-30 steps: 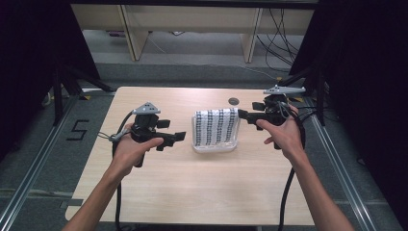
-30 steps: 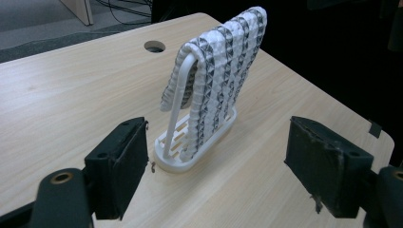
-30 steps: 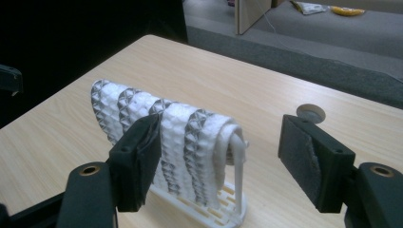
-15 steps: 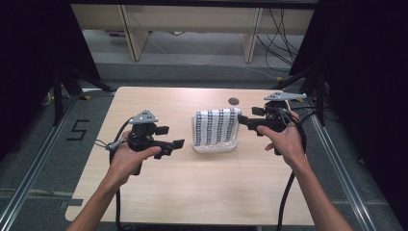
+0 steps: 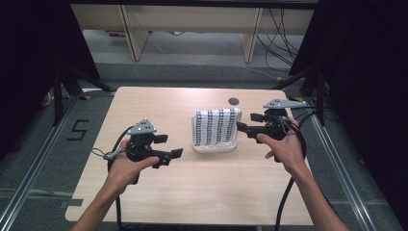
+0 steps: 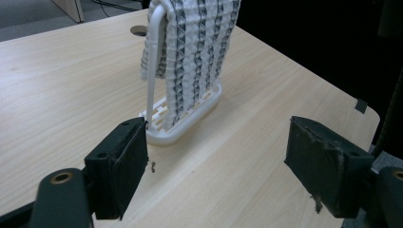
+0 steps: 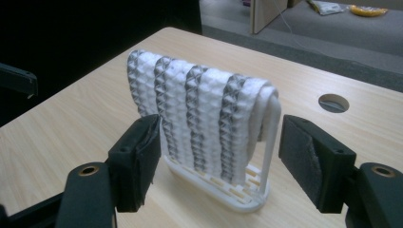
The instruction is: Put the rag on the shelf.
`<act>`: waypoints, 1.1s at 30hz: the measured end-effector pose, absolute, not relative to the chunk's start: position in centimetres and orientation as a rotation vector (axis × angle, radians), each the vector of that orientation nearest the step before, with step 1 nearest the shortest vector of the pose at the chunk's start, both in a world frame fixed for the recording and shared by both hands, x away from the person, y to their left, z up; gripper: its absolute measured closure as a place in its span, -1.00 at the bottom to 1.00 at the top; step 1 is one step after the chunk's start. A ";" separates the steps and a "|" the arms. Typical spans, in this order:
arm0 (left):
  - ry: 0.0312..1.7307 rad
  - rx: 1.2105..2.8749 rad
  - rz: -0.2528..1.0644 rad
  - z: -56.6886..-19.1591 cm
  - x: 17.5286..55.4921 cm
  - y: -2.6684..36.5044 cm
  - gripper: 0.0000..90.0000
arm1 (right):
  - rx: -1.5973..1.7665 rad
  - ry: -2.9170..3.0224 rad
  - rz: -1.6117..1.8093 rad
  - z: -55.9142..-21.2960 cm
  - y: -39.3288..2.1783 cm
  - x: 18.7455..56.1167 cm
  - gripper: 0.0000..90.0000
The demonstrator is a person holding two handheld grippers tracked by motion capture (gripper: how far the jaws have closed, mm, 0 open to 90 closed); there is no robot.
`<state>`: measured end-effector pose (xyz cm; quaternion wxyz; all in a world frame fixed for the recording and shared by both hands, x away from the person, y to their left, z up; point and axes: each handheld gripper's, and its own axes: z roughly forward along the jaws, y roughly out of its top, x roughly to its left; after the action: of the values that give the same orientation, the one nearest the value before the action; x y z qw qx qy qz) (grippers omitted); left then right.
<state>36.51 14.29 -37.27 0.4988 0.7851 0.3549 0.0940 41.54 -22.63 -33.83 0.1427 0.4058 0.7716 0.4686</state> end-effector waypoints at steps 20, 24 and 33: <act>0.843 1.899 0.247 -39.2 34.3 14.7 -0.53 | 1.151 2.249 1.377 -35.5 -23.3 38.9 -0.32; 0.846 1.910 0.250 -39.5 34.0 14.9 -0.54 | 1.143 2.252 1.370 -35.7 -23.3 38.6 -0.36; 0.834 1.916 0.246 -40.0 33.2 15.1 -0.56 | 1.097 2.253 1.391 -36.3 -23.4 37.4 -0.42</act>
<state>33.22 15.14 -40.00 0.4959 0.7907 0.3444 0.1013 37.42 -23.38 -36.35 0.1375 0.3791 0.7787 0.4807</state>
